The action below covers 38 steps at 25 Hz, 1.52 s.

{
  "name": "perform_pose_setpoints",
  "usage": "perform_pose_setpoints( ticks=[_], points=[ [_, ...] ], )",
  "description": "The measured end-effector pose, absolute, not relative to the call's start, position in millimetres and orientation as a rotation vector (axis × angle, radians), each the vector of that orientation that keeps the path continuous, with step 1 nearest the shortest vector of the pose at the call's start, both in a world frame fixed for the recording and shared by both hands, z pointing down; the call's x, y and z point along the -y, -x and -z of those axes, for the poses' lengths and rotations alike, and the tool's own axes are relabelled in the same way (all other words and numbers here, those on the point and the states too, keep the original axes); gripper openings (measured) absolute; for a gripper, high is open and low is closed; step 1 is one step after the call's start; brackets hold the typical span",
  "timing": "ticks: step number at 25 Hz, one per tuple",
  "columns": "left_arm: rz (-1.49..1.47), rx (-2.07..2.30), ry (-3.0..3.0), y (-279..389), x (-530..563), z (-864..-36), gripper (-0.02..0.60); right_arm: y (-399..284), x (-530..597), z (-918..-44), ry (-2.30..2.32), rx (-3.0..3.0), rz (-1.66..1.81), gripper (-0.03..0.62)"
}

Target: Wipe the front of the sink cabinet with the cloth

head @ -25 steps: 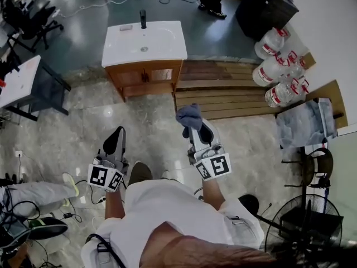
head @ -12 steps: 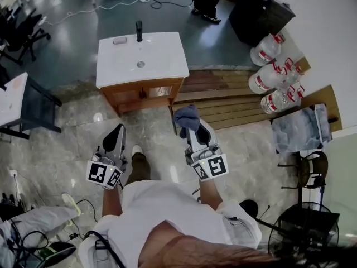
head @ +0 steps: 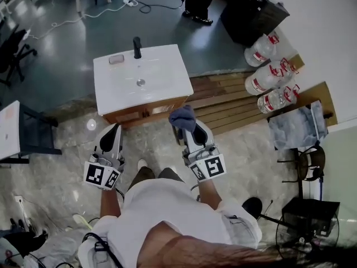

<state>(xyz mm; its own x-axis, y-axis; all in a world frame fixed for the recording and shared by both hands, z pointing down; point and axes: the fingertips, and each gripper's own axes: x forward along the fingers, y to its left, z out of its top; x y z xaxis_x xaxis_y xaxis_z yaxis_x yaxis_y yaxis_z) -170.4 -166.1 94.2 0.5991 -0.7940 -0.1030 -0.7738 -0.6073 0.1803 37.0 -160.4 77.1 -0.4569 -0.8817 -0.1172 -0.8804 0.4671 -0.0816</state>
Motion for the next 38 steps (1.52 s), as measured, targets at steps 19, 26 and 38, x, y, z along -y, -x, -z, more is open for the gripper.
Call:
perform_pose_setpoints(
  ticks=[19,26,38],
  points=[
    [0.207,1.431,-2.596,189.3,220.2,-119.3,0.003,-24.4,240.4,-101.8,1.481,-2.657,0.099,0.057],
    [0.184,1.468,-2.576,218.1,233.4,-180.6,0.003,-4.1,259.8,-161.3,1.495,-2.684,0.091,0.057],
    [0.212,1.524,-2.632,193.9,219.5,-395.5,0.003,-13.5,238.3,-385.3,1.414,-2.677,0.042,0.057]
  ],
)
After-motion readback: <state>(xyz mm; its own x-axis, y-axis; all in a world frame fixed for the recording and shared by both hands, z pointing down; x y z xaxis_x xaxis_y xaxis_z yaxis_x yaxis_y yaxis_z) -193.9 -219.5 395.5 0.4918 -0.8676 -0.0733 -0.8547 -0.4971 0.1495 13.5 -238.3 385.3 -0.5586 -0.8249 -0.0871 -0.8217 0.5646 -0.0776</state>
